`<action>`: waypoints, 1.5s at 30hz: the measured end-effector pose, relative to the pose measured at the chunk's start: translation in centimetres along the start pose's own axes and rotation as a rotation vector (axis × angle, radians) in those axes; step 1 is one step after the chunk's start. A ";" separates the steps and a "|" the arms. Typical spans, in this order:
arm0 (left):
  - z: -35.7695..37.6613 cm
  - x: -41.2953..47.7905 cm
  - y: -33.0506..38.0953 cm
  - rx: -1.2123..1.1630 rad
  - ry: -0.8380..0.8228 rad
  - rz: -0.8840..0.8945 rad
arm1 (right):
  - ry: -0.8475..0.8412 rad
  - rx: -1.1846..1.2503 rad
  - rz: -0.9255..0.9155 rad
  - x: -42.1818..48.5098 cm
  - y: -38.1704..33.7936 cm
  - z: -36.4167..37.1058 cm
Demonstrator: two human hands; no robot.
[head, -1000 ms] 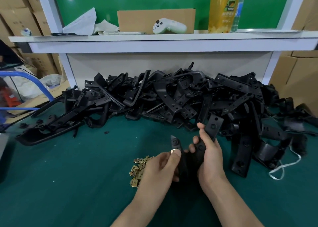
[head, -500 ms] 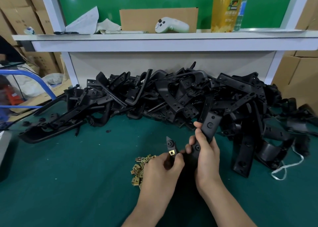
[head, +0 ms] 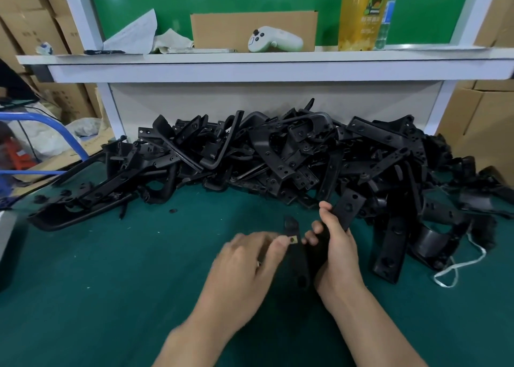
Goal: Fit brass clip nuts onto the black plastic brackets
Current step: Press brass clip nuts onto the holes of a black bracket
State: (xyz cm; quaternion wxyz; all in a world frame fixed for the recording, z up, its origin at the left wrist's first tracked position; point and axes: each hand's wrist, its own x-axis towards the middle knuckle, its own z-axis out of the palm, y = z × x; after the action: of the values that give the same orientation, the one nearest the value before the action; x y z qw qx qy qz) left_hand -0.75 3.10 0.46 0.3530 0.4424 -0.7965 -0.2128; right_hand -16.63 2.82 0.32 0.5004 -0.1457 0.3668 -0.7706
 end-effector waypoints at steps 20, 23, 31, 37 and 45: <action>0.0 0.2 -3.1 0.543 -0.014 0.060 | -0.041 0.019 0.101 0.5 -0.4 -0.7; -0.3 0.3 -2.5 0.211 0.131 -0.031 | -0.035 0.017 0.101 0.5 -0.5 -0.7; -1.5 1.7 -2.5 -0.994 0.290 -0.453 | -0.047 0.027 0.101 0.5 -0.4 -0.7; -1.3 1.6 -2.6 -0.920 0.274 -0.411 | -0.045 0.027 0.110 0.6 -0.4 -0.7; -1.2 1.5 -2.8 -0.878 0.275 -0.390 | -0.056 0.021 0.109 0.6 -0.3 -0.8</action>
State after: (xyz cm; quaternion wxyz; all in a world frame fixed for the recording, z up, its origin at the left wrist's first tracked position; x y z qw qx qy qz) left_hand 1.16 0.35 -0.02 0.5612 0.4166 -0.4806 -0.5296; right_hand -17.59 2.71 -0.13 0.5532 -0.1417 0.3519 -0.7417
